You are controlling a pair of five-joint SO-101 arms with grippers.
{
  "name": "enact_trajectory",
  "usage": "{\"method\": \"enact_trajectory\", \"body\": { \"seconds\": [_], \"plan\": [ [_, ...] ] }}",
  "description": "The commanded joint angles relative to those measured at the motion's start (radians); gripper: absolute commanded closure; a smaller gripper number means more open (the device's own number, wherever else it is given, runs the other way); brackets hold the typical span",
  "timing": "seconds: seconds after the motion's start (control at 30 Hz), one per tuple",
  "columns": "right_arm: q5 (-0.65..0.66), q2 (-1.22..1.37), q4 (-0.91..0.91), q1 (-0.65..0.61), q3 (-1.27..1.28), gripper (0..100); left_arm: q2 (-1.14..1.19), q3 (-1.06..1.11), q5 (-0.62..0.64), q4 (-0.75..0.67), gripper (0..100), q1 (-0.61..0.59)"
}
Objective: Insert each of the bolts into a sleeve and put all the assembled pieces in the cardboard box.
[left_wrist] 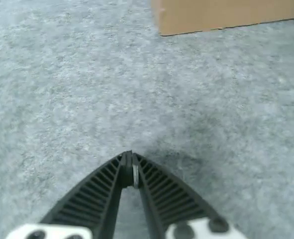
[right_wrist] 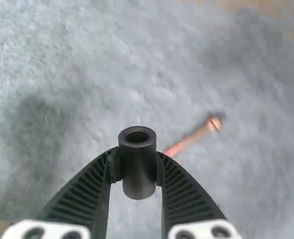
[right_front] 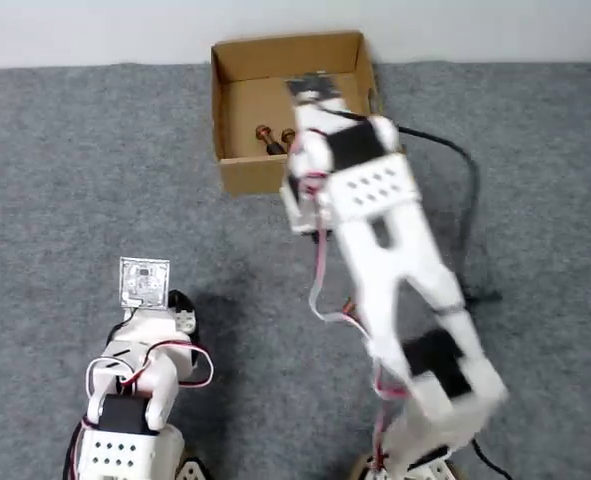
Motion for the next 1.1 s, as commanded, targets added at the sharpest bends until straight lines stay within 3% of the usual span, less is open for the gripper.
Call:
{"method": "enact_trajectory", "body": {
  "seconds": [0.0, 0.4, 0.57, 0.73, 0.87, 1.07],
  "plan": [
    [-0.028, -0.286, 0.024, 0.073, 0.187, 99.1, -0.008, -0.005, -0.009, -0.02, 99, 0.021],
    [-0.025, -1.03, -0.231, 0.466, 0.988, 99.1, -0.008, -0.022, -0.008, -0.014, 99, 0.023],
    [-0.025, -1.415, -0.292, 0.486, 1.244, 99.1, -0.006, -0.166, -0.008, 0.155, 99, 0.043],
    [-0.028, -1.739, -0.271, 0.524, 1.444, 99.1, 0.018, -0.303, -0.008, 0.201, 99, 0.064],
    [-0.029, -1.844, -0.286, 0.63, 1.479, 99.1, 0.196, -0.472, -0.008, 0.276, 99, 0.132],
    [-0.032, -1.848, -0.288, 0.67, 1.49, 99.1, 0.594, -0.776, -0.005, 0.285, 99, 0.272]
  ]
}}
